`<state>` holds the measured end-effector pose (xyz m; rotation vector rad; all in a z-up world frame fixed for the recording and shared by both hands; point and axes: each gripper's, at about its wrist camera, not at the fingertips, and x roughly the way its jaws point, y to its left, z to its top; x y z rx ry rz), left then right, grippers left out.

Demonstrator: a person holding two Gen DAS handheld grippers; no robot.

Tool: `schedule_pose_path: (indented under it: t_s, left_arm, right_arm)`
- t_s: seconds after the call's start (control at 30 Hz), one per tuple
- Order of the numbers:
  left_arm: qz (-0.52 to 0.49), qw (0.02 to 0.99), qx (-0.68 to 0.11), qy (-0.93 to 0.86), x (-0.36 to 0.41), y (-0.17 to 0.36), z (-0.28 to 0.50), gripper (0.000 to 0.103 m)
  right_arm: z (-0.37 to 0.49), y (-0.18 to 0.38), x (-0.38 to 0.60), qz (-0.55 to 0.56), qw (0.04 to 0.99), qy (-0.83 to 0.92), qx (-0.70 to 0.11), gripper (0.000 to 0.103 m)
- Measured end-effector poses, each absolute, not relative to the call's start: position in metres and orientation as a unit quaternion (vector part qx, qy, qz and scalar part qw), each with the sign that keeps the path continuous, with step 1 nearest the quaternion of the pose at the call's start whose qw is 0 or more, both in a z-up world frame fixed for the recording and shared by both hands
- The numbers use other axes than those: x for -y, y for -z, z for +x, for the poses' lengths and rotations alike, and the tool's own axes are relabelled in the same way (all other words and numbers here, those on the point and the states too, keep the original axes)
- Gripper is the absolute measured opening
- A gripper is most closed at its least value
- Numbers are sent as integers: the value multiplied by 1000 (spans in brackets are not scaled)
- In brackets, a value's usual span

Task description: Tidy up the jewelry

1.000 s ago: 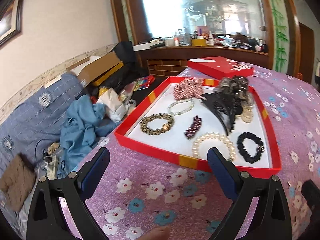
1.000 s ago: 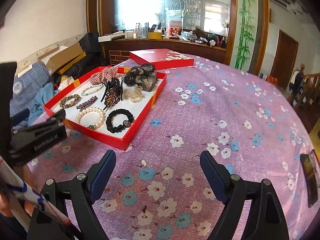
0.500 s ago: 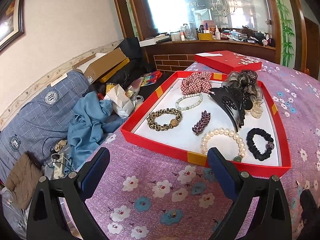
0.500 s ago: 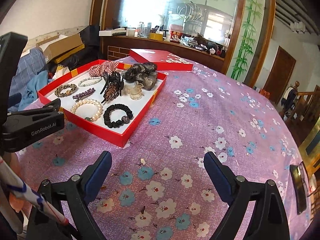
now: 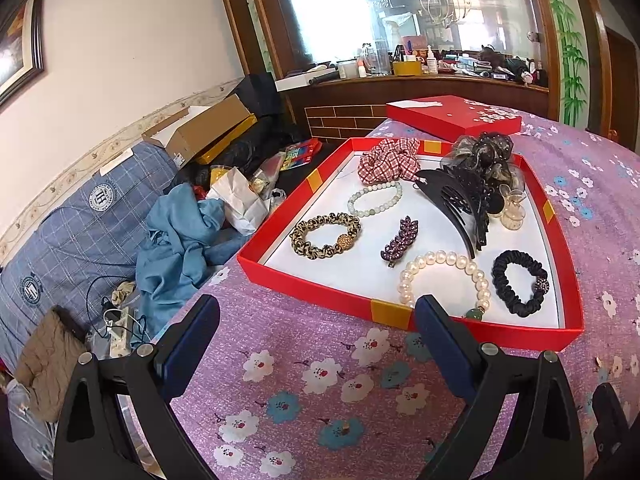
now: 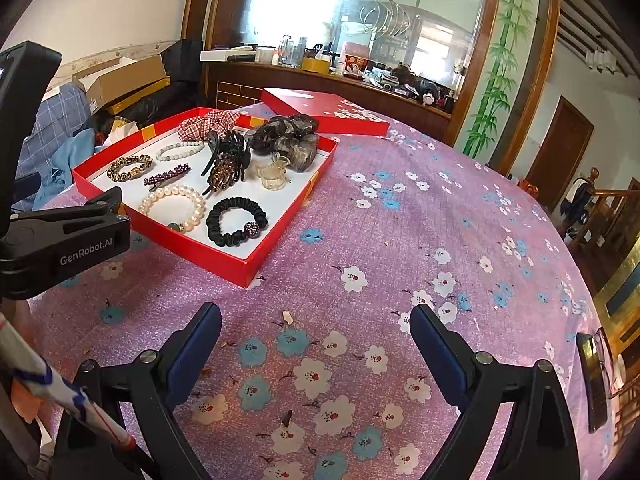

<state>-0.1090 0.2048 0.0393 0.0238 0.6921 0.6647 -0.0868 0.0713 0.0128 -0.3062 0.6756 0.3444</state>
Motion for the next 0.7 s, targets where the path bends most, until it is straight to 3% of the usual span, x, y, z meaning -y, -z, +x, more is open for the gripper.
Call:
schedule_pose_path:
  t_s: [0.7]
  left_arm:
    - [11,887,-333,-321,-205,-39,-109,98]
  right_arm:
    - [-86,-12,-72,-150,917,-163,-331,98]
